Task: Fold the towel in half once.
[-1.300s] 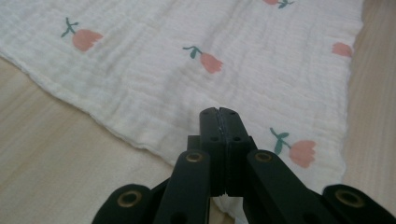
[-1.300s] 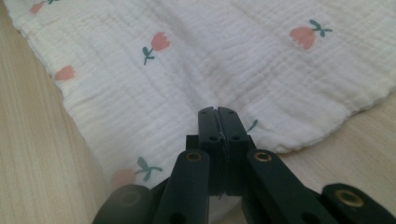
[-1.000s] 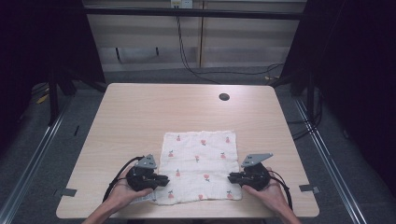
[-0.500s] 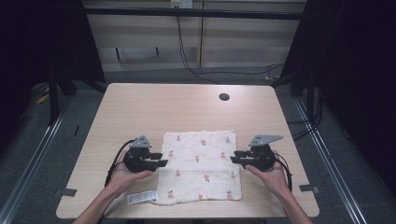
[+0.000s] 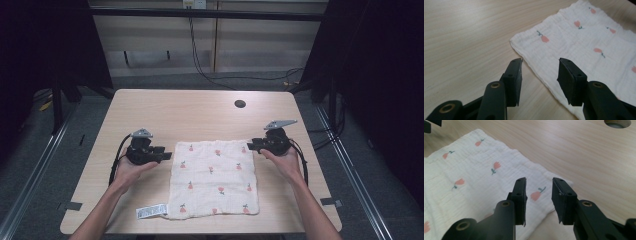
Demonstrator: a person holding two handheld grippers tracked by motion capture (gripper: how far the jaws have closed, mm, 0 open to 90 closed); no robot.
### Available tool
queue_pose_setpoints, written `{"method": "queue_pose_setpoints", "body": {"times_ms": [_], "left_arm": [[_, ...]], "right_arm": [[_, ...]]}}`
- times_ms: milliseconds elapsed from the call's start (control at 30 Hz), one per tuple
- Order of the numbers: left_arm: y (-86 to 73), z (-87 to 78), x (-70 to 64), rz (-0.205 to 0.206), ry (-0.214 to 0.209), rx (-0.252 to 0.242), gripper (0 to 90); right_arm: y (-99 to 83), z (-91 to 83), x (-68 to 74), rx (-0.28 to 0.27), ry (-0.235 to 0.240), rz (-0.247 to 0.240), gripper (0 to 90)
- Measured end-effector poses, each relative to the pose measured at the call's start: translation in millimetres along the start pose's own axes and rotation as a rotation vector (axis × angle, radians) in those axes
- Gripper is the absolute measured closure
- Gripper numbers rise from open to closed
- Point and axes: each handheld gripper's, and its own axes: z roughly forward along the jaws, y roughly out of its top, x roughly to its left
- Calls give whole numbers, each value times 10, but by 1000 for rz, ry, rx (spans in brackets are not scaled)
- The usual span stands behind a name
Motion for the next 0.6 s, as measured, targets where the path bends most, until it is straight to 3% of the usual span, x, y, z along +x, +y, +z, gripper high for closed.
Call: {"method": "queue_pose_setpoints", "body": {"times_ms": [167,233,300,400,533,600], "left_arm": [[204,39,23,4,-25,-32,546],[237,41,32,20,-9,-35,545],[239,41,52,14,11,-47,552],[224,47,102,-16,2,-64,528],[173,133,159,-33,13,-39,533],[166,171,170,-22,27,-30,519]], "right_arm": [[128,122,-165,23,-19,19,589],[147,169,-202,27,-20,25,600],[151,232,-241,49,-40,28,613],[126,316,-291,59,-47,41,629],[109,396,-327,81,-51,55,649],[97,433,-329,91,-57,59,657]]}}
